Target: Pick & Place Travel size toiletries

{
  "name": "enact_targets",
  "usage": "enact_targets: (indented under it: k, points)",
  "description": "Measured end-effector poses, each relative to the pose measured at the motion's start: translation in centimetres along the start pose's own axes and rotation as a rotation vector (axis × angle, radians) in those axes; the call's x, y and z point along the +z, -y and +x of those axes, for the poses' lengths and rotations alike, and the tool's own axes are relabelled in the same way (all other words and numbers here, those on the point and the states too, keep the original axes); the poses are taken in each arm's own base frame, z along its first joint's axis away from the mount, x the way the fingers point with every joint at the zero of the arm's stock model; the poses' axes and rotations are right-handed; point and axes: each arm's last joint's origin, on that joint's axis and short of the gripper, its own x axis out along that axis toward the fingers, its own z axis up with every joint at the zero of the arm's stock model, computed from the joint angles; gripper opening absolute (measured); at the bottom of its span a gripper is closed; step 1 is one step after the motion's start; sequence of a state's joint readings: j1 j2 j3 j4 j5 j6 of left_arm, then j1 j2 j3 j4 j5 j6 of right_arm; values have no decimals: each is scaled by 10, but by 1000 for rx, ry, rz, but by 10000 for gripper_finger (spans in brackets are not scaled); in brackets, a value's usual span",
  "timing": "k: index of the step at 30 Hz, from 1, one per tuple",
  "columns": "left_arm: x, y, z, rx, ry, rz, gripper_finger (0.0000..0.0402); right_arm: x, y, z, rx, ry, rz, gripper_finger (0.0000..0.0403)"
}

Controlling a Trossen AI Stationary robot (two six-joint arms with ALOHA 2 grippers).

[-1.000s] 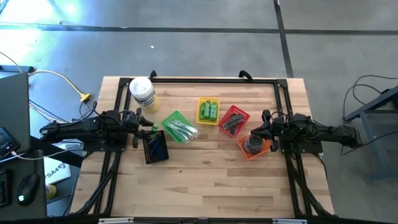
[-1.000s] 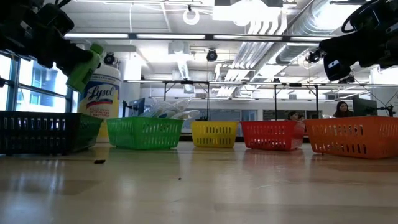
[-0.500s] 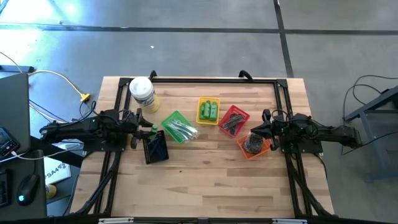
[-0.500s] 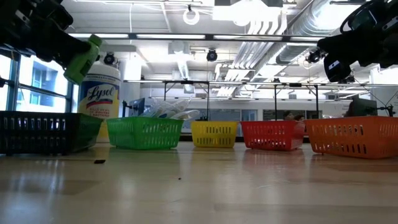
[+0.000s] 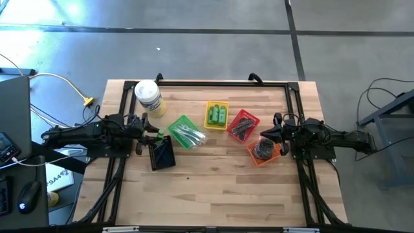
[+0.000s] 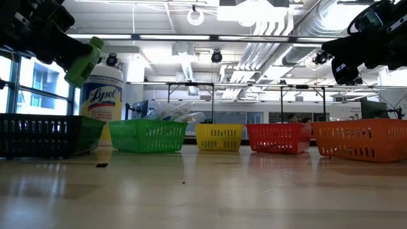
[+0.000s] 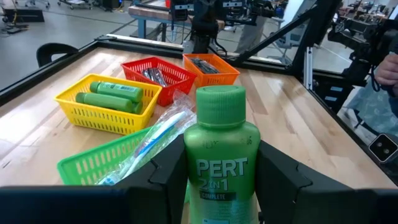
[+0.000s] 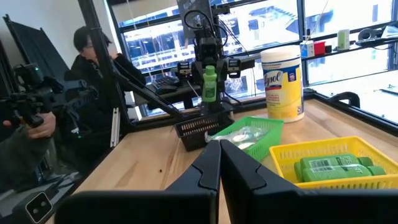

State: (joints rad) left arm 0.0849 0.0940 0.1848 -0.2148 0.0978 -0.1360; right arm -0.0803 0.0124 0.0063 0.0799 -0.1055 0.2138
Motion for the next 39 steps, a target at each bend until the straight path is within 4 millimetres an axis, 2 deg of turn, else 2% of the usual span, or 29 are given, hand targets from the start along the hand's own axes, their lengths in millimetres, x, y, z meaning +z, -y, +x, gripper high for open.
enact_targets:
  k: [39]
  points:
    - [4,0,0,19,40,-23,141,-4,1,0,-5,-35,-45,2]
